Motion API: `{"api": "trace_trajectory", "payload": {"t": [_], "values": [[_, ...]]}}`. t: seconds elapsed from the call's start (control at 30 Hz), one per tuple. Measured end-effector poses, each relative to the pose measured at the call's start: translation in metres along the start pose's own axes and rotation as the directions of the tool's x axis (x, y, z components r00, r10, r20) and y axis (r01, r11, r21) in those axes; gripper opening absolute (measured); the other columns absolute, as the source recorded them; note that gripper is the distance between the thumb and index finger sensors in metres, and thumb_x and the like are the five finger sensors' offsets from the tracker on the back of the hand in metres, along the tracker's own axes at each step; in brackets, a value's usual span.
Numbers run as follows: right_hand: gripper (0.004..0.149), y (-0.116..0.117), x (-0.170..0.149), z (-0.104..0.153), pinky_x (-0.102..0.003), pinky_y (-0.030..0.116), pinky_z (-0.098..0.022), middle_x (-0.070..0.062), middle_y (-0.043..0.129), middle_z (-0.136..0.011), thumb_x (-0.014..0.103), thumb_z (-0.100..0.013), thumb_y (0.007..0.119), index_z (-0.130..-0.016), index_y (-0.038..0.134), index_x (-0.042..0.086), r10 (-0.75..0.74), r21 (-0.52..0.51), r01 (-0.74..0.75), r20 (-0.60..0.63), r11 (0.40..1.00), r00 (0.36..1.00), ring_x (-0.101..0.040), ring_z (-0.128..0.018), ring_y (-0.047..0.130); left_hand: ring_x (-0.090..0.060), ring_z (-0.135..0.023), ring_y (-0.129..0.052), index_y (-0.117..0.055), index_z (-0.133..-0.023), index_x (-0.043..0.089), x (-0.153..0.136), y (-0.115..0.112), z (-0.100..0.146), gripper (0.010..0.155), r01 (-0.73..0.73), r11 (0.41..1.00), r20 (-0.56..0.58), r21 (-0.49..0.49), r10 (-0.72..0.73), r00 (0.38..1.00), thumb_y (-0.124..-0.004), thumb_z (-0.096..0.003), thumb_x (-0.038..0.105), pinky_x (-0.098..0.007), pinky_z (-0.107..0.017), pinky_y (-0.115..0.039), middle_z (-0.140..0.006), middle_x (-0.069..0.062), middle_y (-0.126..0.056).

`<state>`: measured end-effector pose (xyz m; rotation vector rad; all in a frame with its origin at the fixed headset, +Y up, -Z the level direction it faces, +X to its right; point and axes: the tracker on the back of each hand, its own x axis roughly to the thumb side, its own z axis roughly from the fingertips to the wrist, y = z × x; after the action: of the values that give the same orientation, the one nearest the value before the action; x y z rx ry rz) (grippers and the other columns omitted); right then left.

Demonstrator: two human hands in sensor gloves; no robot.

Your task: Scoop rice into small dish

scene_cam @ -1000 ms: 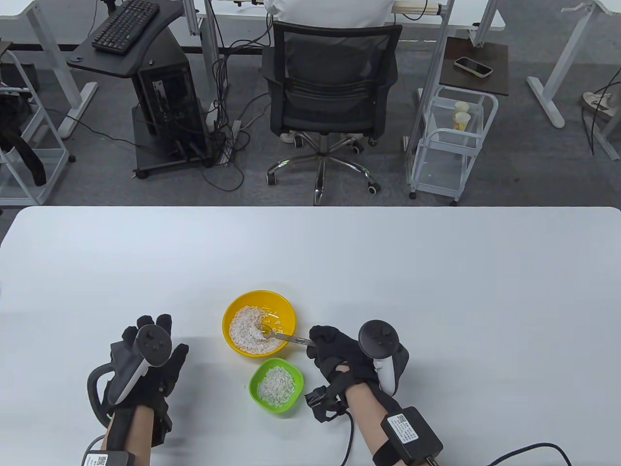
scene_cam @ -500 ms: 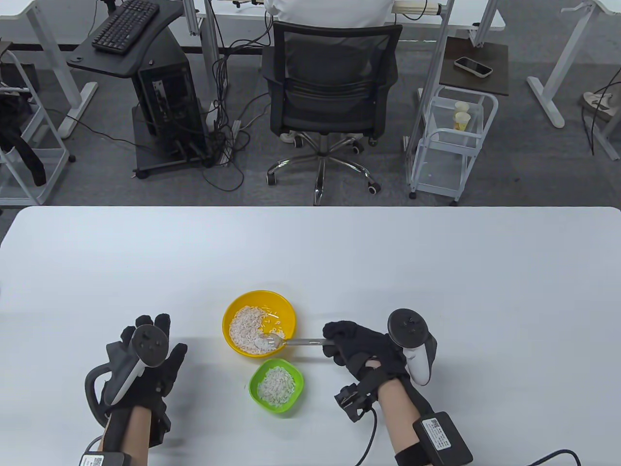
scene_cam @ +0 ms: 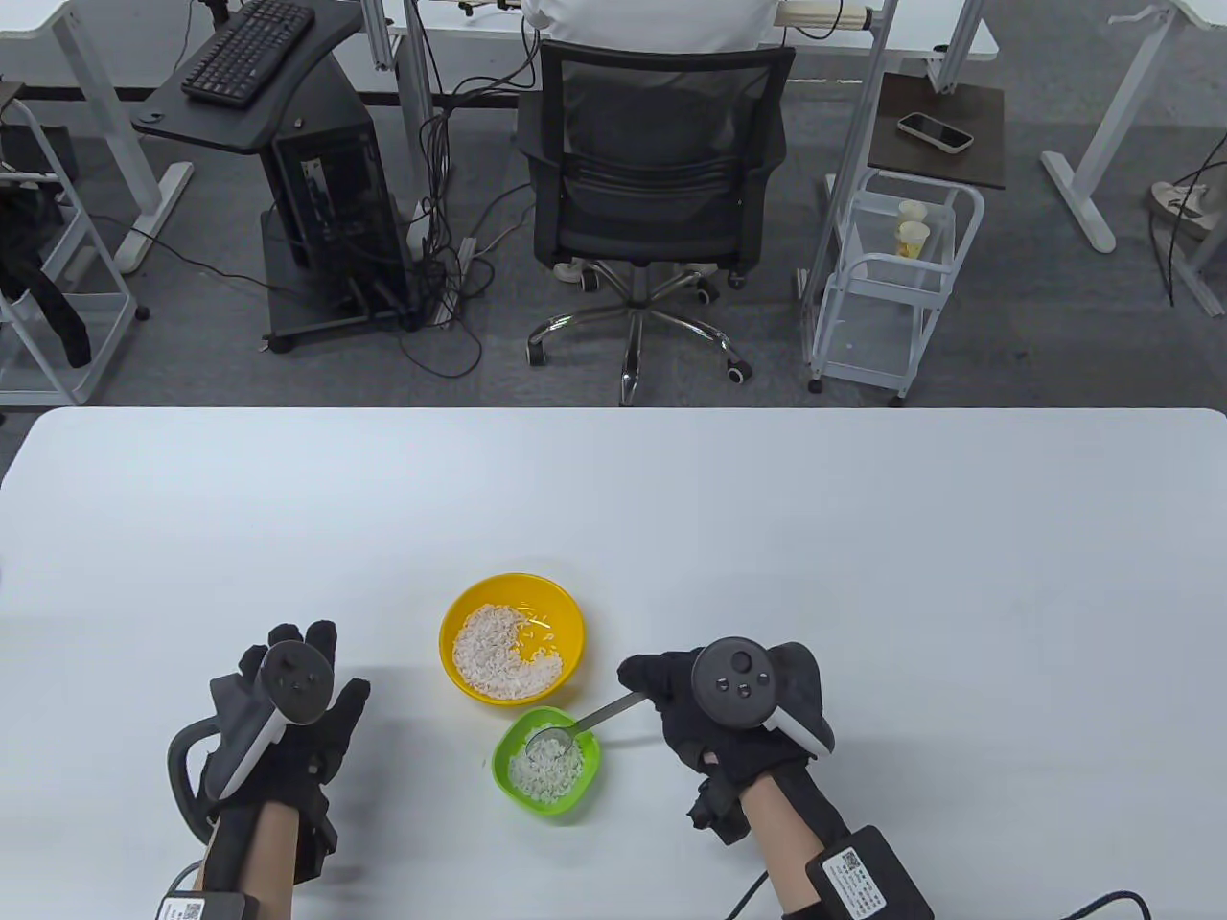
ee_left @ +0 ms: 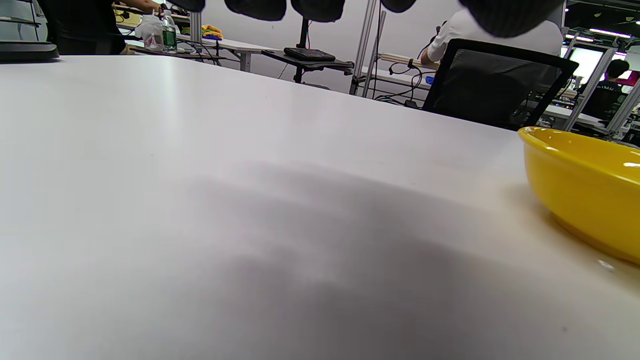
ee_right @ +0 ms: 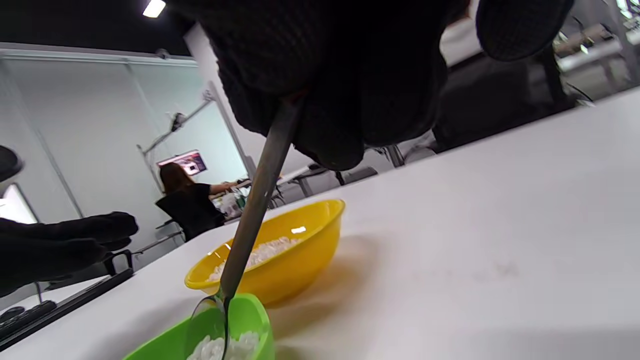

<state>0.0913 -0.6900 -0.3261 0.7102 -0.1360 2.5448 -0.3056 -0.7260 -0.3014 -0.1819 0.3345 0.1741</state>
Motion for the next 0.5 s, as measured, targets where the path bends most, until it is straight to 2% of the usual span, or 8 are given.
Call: {"api": "trace_trajectory", "payload": {"t": [0.07, 0.13, 0.23, 0.33, 0.4, 0.43, 0.5], "values": [[0.038, -0.004, 0.010, 0.003, -0.076, 0.054, -0.064, -0.010, 0.100, -0.080, 0.015, -0.051, 0.075, -0.085, 0.089, 0.023, 0.065, -0.083, -0.057, 0.097, 0.995, 0.993, -0.040, -0.065, 0.091, -0.030, -0.119, -0.038, -0.031, -0.111, 0.044, 0.000, 0.000, 0.000, 0.072, -0.001, 1.000, -0.001, -0.004, 0.001, 1.000, -0.062, -0.0487, 0.063, -0.058, -0.085, -0.040, -0.128, 0.004, -0.033], [0.038, -0.008, 0.017, 0.006, -0.075, 0.054, -0.065, -0.009, 0.100, -0.080, 0.016, -0.050, 0.074, -0.085, 0.089, 0.025, 0.122, -0.115, -0.106, 0.148, 0.988, 0.981, -0.039, -0.066, 0.091, -0.030, -0.119, -0.038, -0.031, -0.111, 0.044, 0.000, 0.000, 0.000, 0.072, -0.002, 1.000, 0.000, -0.007, 0.002, 1.000, -0.062, -0.0489, 0.063, -0.058, -0.085, -0.040, -0.128, 0.004, -0.033], [0.038, -0.014, 0.025, 0.010, -0.075, 0.055, -0.065, -0.007, 0.100, -0.081, 0.017, -0.050, 0.074, -0.084, 0.089, 0.026, 0.185, -0.183, -0.149, 0.198, 0.972, 0.963, -0.038, -0.067, 0.091, -0.030, -0.119, -0.038, -0.031, -0.111, 0.044, 0.000, 0.000, 0.000, 0.072, -0.001, 1.000, 0.001, -0.003, 0.001, 1.000, -0.062, -0.0488, 0.063, -0.058, -0.085, -0.041, -0.128, 0.004, -0.033], [0.038, -0.021, 0.029, 0.013, -0.074, 0.056, -0.065, -0.006, 0.100, -0.081, 0.017, -0.050, 0.075, -0.084, 0.089, 0.027, 0.179, -0.245, -0.126, 0.208, 0.961, 0.962, -0.038, -0.069, 0.091, -0.030, -0.119, -0.038, -0.031, -0.112, 0.044, 0.000, 0.000, 0.000, 0.072, -0.006, 1.000, 0.002, -0.003, 0.006, 1.000, -0.062, -0.0489, 0.063, -0.058, -0.085, -0.041, -0.128, 0.004, -0.033], [0.038, -0.022, 0.027, 0.015, -0.073, 0.057, -0.064, -0.007, 0.100, -0.081, 0.018, -0.051, 0.074, -0.085, 0.088, 0.026, 0.146, -0.323, -0.086, 0.166, 0.943, 0.975, -0.038, -0.068, 0.092, -0.030, -0.119, -0.038, -0.031, -0.111, 0.044, 0.000, 0.000, 0.000, 0.072, -0.004, 1.000, 0.000, -0.003, 0.004, 1.000, -0.062, -0.0488, 0.063, -0.058, -0.085, -0.041, -0.128, 0.004, -0.033], [0.038, -0.019, 0.022, 0.013, -0.073, 0.059, -0.063, -0.009, 0.101, -0.079, 0.018, -0.051, 0.074, -0.087, 0.087, 0.024, 0.101, -0.386, -0.046, 0.125, 0.921, 0.987, -0.037, -0.065, 0.094, -0.030, -0.119, -0.038, -0.031, -0.111, 0.044, 0.000, 0.001, 0.000, 0.072, -0.003, 1.000, -0.001, -0.001, 0.003, 1.000, -0.062, -0.0489, 0.063, -0.058, -0.085, -0.040, -0.128, 0.004, -0.033], [0.039, -0.008, 0.008, 0.008, -0.070, 0.062, -0.061, -0.012, 0.102, -0.077, 0.018, -0.052, 0.075, -0.090, 0.085, 0.018, -0.041, -0.432, 0.035, -0.005, 0.901, 0.999, -0.037, -0.060, 0.096, -0.030, -0.119, -0.038, -0.031, -0.111, 0.044, 0.000, 0.000, 0.000, 0.072, -0.002, 1.000, -0.002, 0.000, 0.002, 1.000, -0.062, -0.0489, 0.063, -0.058, -0.085, -0.041, -0.128, 0.004, -0.033]]}}
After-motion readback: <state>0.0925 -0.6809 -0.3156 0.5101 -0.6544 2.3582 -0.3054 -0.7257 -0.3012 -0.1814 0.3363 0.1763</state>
